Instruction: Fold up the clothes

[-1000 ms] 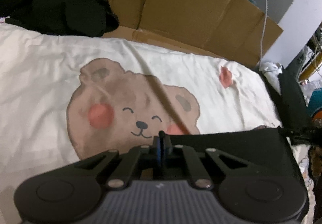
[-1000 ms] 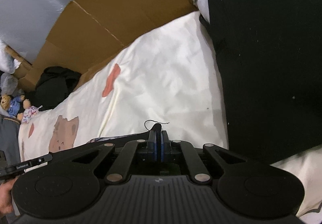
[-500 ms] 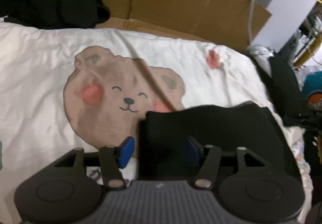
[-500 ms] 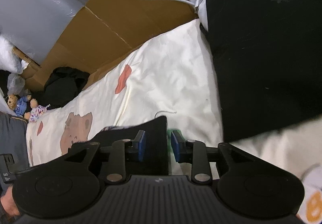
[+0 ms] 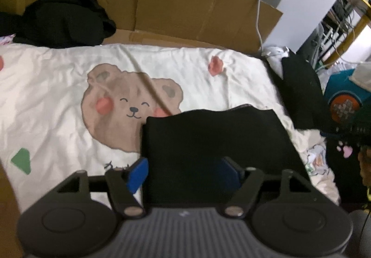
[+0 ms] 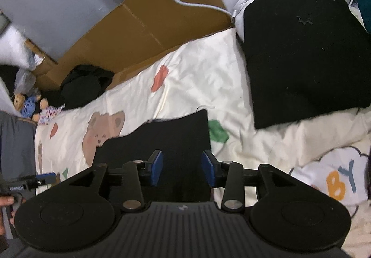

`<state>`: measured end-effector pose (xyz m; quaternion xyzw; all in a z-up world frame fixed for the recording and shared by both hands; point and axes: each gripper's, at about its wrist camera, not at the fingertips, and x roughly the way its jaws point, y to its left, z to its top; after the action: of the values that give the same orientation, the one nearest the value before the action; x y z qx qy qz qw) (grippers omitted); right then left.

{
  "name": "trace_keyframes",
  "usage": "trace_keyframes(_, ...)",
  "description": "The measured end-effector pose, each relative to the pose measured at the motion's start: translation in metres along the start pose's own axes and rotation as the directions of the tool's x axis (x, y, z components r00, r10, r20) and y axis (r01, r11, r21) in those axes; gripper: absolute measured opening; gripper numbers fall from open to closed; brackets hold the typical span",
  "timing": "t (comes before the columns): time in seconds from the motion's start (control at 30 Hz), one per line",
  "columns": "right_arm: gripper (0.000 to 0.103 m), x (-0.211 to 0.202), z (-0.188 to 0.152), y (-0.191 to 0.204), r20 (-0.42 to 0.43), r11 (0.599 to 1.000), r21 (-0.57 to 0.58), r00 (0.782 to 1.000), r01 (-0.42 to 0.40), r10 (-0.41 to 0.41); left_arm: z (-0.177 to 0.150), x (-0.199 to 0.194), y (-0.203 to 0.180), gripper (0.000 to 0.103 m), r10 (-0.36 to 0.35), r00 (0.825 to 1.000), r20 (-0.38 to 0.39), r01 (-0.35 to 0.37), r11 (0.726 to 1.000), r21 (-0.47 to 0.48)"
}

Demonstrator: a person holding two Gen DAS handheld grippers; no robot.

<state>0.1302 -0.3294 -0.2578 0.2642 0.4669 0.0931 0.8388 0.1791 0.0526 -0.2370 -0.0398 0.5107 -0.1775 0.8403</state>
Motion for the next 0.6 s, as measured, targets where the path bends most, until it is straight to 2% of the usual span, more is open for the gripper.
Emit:
trace_keyframes(0.13,0.043,-0.014,-0.006,0.012,-0.017,1.000,-0.020,1.000,0.011,-0.012,0.001,-0.014,-0.011,0.071,0.030,1.000,-0.006,-0.030,0.999,0.021)
trace_keyframes(0.23,0.043,-0.021,-0.011,0.020,-0.031,0.999,-0.044,0.999,0.016,-0.017,0.000,-0.026,-0.008,0.071,0.047,0.999,0.010,-0.047,0.998,-0.039)
trace_keyframes(0.47,0.044,-0.037,-0.025,0.026,-0.035,0.998,-0.055,0.999,0.033,-0.035,-0.013,-0.043,-0.017,0.071,0.076,0.997,0.030,-0.074,0.995,-0.063)
trace_keyframes(0.6,0.044,-0.049,-0.027,0.027,-0.026,0.997,-0.061,0.999,0.046,-0.048,-0.021,-0.051,-0.037,0.068,0.091,0.996,-0.003,-0.091,0.996,0.019)
